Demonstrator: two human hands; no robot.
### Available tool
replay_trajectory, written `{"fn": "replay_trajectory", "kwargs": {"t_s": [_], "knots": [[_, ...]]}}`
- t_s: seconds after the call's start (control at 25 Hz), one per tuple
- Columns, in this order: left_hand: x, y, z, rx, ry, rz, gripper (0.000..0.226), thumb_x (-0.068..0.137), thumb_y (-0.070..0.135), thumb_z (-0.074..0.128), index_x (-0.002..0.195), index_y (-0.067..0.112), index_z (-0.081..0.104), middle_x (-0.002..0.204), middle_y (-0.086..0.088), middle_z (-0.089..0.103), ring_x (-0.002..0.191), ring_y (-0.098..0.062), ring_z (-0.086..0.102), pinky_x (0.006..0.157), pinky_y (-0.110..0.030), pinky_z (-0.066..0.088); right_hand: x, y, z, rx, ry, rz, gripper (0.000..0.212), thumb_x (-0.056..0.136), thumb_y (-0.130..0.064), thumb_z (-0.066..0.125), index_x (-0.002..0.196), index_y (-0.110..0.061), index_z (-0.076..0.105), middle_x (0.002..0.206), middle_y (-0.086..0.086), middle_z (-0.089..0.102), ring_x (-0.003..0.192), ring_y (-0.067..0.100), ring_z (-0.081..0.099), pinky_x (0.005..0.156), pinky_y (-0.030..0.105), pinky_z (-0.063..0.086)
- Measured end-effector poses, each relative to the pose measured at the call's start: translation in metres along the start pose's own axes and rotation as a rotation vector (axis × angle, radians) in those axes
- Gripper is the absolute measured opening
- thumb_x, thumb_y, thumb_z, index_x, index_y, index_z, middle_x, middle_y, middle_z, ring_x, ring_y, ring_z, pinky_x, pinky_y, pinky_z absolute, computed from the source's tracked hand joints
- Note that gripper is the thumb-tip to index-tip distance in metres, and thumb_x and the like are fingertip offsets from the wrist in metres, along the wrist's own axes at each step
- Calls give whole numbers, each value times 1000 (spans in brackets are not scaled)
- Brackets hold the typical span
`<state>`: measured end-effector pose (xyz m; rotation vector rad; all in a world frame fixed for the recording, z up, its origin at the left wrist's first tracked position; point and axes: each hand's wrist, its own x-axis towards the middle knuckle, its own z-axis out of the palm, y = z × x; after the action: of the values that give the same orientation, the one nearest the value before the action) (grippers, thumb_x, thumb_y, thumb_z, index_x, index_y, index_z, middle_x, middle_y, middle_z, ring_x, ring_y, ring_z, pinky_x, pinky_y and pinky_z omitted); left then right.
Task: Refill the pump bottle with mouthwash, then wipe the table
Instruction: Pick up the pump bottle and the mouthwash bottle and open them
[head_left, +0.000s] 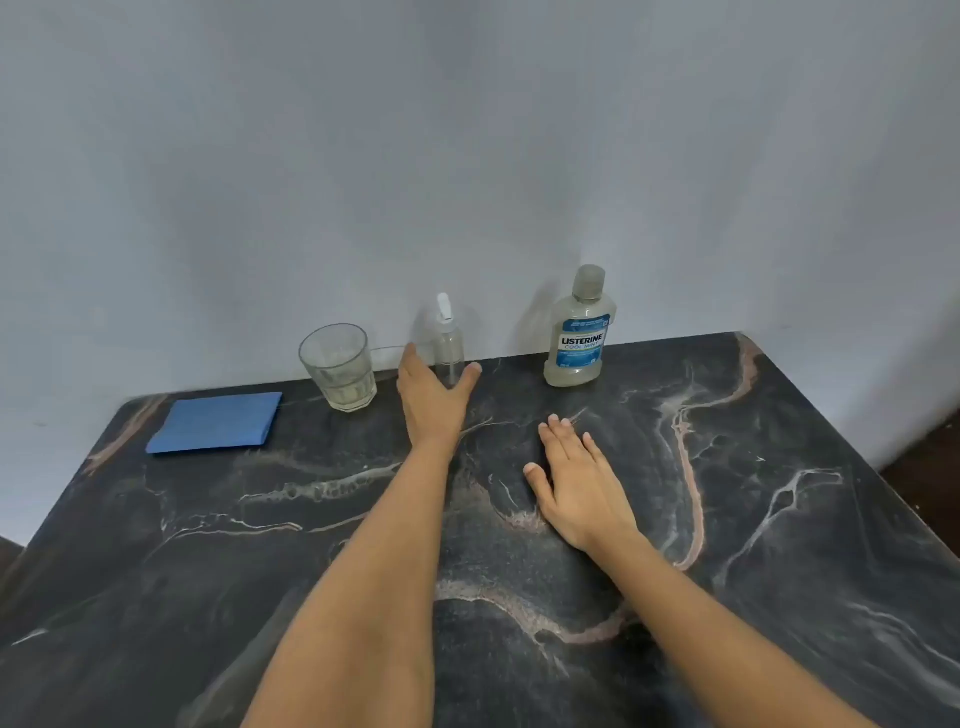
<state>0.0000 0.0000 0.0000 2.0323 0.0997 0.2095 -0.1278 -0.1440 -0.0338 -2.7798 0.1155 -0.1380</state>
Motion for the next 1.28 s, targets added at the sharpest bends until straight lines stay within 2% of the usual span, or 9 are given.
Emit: {"fn": "replay_trajectory", "kwargs": {"t_s": [0.08, 0.16, 0.28, 0.36, 0.48, 0.68, 0.84, 1.0, 1.28], "knots": [[9, 1, 4, -18, -1, 27, 82, 79, 37, 75, 142, 6, 34, 143, -12, 43, 133, -28, 38, 109, -40, 35, 2, 1, 1, -10, 18, -18, 61, 99, -46, 26, 152, -16, 20, 160, -1, 15, 148, 10, 8, 121, 28, 2], [18, -1, 9, -49, -31, 23, 60, 82, 28, 73, 132, 8, 47, 133, -10, 54, 122, -28, 50, 102, -37, 42, 1, 2, 4, -13, 20, -30, 61, 99, -47, 26, 151, -16, 21, 160, 0, 17, 148, 10, 10, 121, 29, 3], [13, -7, 11, -50, -23, 48, 46, 84, 26, 71, 123, 10, 54, 122, -8, 61, 112, -25, 58, 94, -33, 45, 4, 5, 6, -21, 28, -39, 61, 98, -47, 26, 151, -16, 23, 159, 0, 19, 148, 11, 12, 120, 30, 4], [2, -12, 4, -23, -29, 73, 46, 84, 30, 71, 123, 12, 55, 118, -7, 63, 108, -22, 59, 90, -29, 43, 5, 6, 6, -20, 36, -40, 60, 98, -46, 28, 150, -15, 25, 159, 2, 21, 147, 13, 14, 121, 31, 6], [-16, -21, -8, 19, -70, 125, 48, 82, 35, 71, 122, 13, 56, 116, -7, 65, 109, -22, 60, 94, -34, 46, 7, 6, 6, 34, 45, -28, 58, 99, -42, 31, 149, -12, 28, 158, 5, 24, 147, 16, 17, 121, 33, 10], [-90, -41, -48, -9, -80, 172, 52, 82, 37, 71, 126, 16, 54, 121, -3, 64, 113, -19, 59, 97, -38, 48, -18, -2, -2, 142, 179, -54, 48, 100, -26, 37, 144, -7, 36, 154, 11, 32, 145, 21, 24, 120, 32, 15], [-166, -54, -85, -13, -68, 164, 47, 81, 39, 72, 121, 20, 57, 113, 2, 67, 108, -15, 61, 95, -38, 50, -70, -16, -7, 280, 166, 3, 44, 100, -21, 38, 142, -7, 38, 155, 12, 28, 147, 22, 18, 120, 34, 14], [-246, -60, -120, -17, -70, 164, 43, 81, 39, 72, 117, 21, 57, 108, 4, 67, 103, -13, 62, 94, -37, 51, -138, -29, -23, 267, 153, -38, 41, 100, -20, 39, 139, -7, 40, 155, 13, 27, 147, 23, 16, 119, 37, 17], [-331, -60, -146, -60, -82, 108, 50, 81, 34, 73, 125, 18, 54, 118, 3, 65, 111, -12, 59, 99, -32, 47, -217, -31, -44, 307, 168, 8, 44, 99, -23, 42, 140, -7, 39, 156, 10, 27, 147, 21, 18, 113, 38, 27]]}}
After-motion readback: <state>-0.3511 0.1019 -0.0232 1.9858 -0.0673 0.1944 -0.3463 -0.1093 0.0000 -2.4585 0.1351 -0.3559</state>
